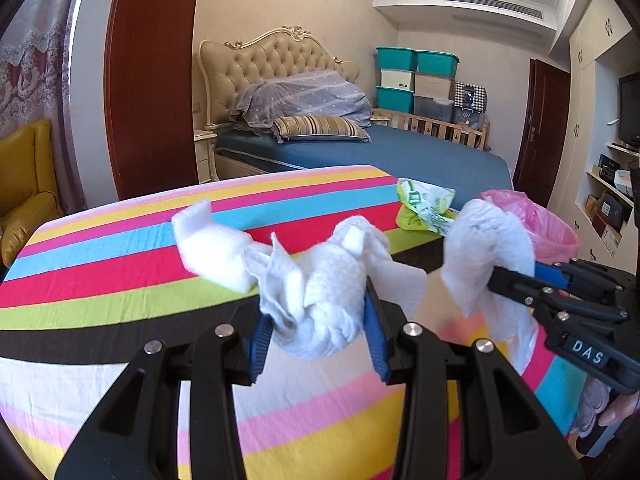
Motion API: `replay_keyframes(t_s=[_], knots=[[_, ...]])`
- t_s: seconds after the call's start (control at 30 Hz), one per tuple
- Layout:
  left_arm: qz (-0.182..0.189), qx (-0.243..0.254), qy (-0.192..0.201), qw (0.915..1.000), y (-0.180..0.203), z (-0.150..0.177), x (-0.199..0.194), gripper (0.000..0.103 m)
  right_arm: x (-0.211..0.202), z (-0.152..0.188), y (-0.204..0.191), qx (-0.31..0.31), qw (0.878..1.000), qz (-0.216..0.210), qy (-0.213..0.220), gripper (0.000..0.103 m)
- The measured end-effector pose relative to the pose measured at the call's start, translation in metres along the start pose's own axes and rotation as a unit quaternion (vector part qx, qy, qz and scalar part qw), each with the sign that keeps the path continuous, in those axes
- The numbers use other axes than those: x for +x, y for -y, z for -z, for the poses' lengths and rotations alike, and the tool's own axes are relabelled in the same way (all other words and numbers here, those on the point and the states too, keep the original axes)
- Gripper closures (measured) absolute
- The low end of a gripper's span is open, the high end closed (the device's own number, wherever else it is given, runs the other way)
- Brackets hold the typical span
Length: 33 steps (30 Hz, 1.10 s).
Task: Collect trash
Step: 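Carry the tissue and white bag over the pink bin while both tools open to drop them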
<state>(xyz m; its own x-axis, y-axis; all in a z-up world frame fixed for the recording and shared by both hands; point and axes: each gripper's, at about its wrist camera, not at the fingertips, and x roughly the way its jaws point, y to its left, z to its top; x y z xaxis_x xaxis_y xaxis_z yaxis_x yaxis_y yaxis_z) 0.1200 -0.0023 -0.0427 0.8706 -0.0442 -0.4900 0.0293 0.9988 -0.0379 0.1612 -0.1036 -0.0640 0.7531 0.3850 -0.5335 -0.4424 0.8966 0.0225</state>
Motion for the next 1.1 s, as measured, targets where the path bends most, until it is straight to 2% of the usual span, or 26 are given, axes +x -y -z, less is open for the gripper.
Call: replay_keyframes(t_s=[0.53,1.1], knots=[[0.004,0.018,0.006,0.9998,0.011,0.010,-0.015,0.063,-0.018,0.003,-0.012,-0.009,1.000,-0.012,0.008,0.075],[0.008,0.038,0.016,0.9991,0.021,0.007,-0.016,0.063,-0.032,0.004,0.003,0.016,0.999,-0.011,0.028,0.075]])
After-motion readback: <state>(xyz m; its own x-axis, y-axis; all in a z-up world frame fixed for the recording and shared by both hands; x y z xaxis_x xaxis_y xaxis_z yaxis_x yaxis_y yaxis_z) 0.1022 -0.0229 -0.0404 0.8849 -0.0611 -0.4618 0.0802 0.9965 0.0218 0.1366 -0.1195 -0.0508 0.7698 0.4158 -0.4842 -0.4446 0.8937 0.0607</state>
